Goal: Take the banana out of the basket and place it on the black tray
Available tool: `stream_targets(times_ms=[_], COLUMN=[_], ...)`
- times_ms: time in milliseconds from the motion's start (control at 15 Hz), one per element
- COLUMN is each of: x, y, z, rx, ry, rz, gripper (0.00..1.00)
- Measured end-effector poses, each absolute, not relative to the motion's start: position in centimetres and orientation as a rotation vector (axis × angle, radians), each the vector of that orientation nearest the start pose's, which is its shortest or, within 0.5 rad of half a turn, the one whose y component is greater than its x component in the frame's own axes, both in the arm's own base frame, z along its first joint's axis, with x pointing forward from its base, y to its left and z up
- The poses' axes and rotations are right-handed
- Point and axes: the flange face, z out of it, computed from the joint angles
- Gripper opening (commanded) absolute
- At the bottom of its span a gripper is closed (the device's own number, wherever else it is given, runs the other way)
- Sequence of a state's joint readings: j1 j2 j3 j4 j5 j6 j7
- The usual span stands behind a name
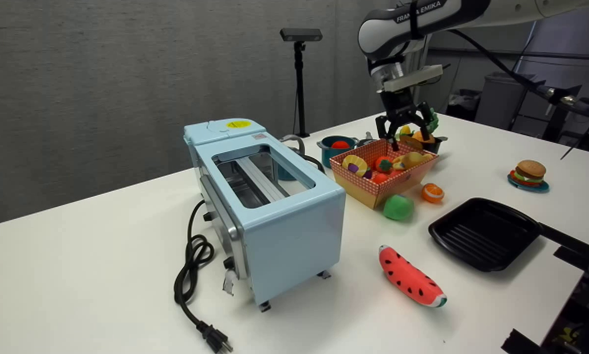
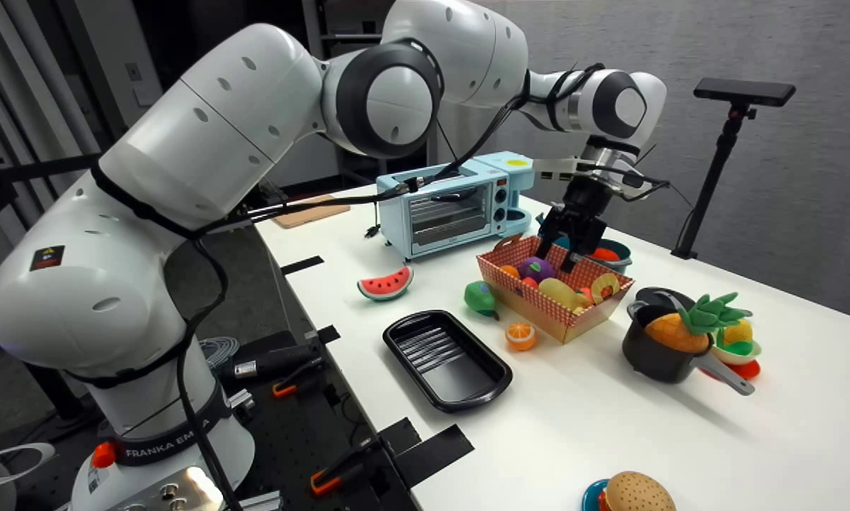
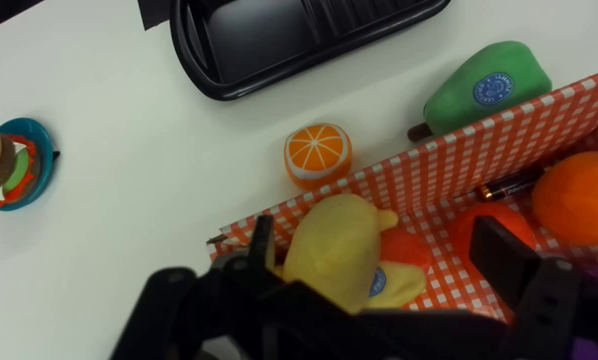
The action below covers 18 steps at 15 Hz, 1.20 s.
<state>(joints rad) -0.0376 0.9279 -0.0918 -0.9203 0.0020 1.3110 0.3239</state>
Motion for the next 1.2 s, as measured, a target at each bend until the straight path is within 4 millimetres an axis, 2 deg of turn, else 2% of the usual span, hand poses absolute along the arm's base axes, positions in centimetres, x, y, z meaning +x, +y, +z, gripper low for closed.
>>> stream_targets(times_ms=[800,1200], x=[70.6,70.4], y=[-7.9,-8.4], z=[25.1,23.5], rx=[-3.058,-3.046], ry=[0.694,0.694], rz=[0.95,0.986], gripper=[1.0,1.0])
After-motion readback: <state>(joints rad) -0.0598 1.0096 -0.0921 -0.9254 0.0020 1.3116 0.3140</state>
